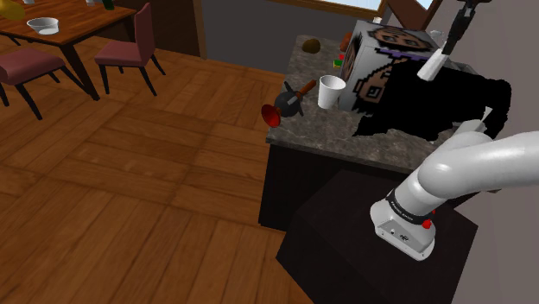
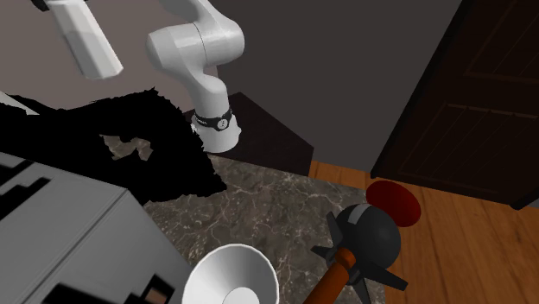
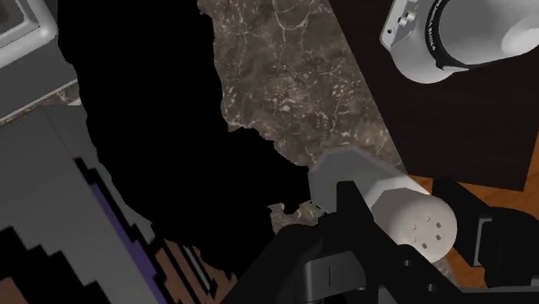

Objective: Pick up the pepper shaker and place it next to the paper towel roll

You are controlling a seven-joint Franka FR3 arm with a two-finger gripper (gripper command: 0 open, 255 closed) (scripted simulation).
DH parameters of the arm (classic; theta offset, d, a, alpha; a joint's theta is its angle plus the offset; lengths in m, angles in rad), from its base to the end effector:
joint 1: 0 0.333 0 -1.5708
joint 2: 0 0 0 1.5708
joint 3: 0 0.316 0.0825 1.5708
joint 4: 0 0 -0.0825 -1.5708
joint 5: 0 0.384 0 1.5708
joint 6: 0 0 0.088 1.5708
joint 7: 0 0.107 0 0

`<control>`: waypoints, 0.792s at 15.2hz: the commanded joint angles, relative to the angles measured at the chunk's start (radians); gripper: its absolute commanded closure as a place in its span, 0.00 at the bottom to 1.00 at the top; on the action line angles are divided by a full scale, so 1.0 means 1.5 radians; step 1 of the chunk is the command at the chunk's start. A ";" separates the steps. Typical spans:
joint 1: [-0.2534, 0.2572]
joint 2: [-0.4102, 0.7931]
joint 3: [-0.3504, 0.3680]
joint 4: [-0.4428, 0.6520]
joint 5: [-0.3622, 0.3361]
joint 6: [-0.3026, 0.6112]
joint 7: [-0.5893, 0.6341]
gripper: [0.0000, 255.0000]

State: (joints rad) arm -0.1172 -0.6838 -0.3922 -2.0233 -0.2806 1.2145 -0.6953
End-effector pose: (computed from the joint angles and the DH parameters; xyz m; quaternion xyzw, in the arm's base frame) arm 0.2290 -0.2337 0.6559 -0.9907 -0.1054 0.0790 0.0337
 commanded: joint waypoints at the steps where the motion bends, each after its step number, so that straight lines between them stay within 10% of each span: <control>1: -0.012 -0.028 -0.018 -0.011 -0.026 -0.011 -0.029 1.00; 12: -0.054 -0.110 -0.122 0.004 -0.160 -0.057 -0.187 1.00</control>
State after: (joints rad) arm -0.1952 -0.8425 -0.5579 -2.0204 -0.5011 1.1291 -0.9545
